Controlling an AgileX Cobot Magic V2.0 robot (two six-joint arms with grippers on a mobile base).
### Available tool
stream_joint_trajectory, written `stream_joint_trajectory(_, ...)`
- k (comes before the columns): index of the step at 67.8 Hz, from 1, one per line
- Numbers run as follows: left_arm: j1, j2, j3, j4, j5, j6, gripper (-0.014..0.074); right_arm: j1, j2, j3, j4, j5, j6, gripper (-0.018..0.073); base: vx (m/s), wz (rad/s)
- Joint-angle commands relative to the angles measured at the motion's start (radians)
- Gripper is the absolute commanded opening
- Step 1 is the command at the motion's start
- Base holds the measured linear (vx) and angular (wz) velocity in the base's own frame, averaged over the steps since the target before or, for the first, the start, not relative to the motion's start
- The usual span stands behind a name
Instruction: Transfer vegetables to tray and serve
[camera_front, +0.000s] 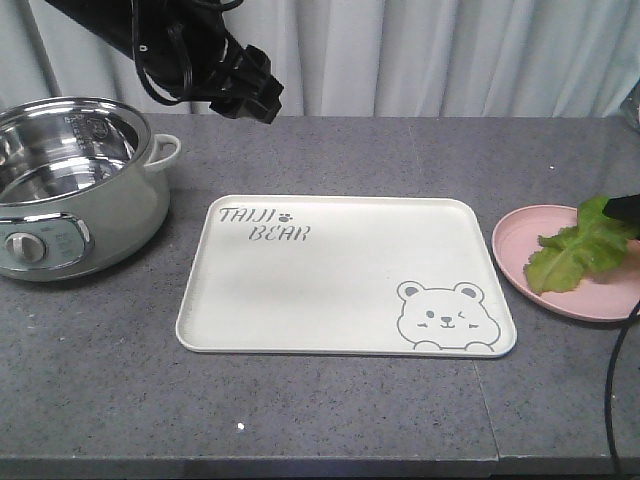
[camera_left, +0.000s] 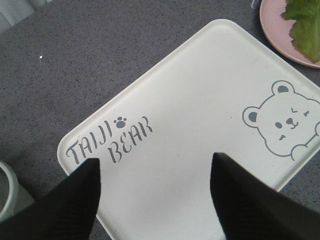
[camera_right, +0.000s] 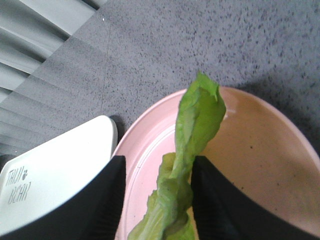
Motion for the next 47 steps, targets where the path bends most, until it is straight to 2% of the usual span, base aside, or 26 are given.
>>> stream_joint_trajectory(1, -0.001, -0.046, -0.027, -0.013, -0.055, -0.01, 0.0447, -0.003, -0.063, -0.023, 0.017, 0.007, -0.033, 0.0301, 0.0, 0.0)
stream_joint_trajectory(47, -0.001, -0.046, -0.027, -0.013, -0.053, -0.01, 0.0447, -0.004, -0.127, -0.022, 0.017, 0.225, -0.123, 0.0301, 0.0, 0.0)
